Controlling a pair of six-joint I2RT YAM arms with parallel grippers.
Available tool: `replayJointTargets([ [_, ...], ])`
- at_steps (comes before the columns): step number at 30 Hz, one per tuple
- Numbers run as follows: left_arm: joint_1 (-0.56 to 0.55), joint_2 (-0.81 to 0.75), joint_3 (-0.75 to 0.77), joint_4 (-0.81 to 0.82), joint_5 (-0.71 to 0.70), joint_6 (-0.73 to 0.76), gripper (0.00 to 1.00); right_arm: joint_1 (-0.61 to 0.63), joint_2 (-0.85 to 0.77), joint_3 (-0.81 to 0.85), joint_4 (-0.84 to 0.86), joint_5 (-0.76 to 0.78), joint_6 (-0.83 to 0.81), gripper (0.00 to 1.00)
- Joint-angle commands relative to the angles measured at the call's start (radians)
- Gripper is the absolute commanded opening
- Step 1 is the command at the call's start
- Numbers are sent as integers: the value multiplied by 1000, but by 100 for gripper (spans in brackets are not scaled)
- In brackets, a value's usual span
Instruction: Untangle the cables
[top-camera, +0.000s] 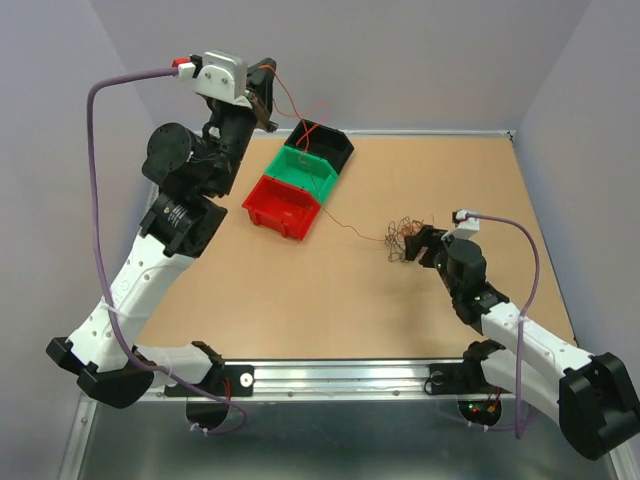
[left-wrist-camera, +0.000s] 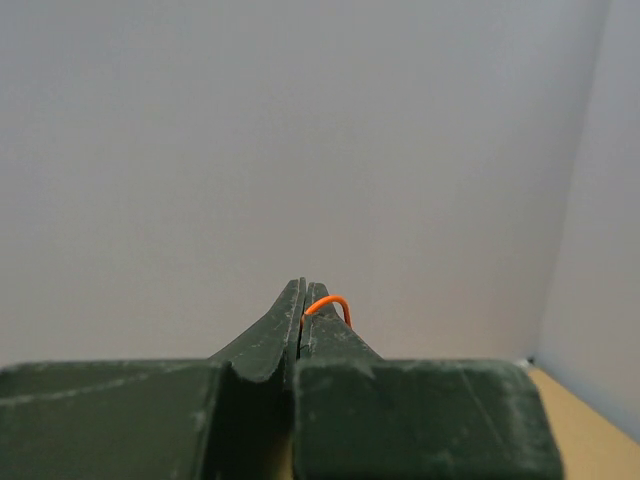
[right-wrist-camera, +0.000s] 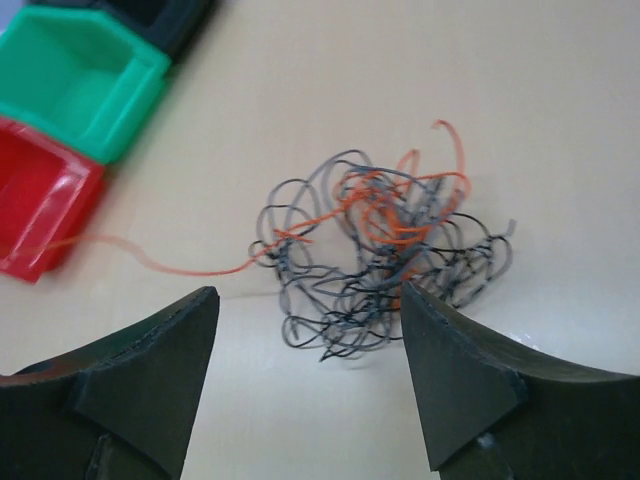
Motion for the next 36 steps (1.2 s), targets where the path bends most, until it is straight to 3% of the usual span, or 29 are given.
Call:
replayJointTargets([
  [1,0,-42,-12,15,148,-115,0,-2,-44,-35,150,-346,-167,79],
  [4,0,-37,-7,12,130,-122,0,-2,-24,-21,215,-545,-210,84],
  [11,0,-52,11,12,65,-96,0,15,82,57,286,-781,-307,87],
  [25,0,-68,16,-8,34,-76,0,136,458,315,338,-846,-416,88],
  [28,0,-65,22,-9,24,-68,0,151,522,362,338,-823,-416,73],
  [29,0,-63,21,-9,19,-65,0,153,533,372,339,-823,-417,52],
  [31,0,-59,25,-18,4,-56,0,159,548,398,335,-839,-399,24],
  [32,-1,-52,33,-34,-2,-51,0,160,545,402,333,-847,-391,6],
  [33,0,-33,37,-47,-10,-48,0,165,536,407,332,-852,-385,1],
  [36,5,-14,16,-77,-25,-37,0,183,464,425,323,-862,-359,1],
])
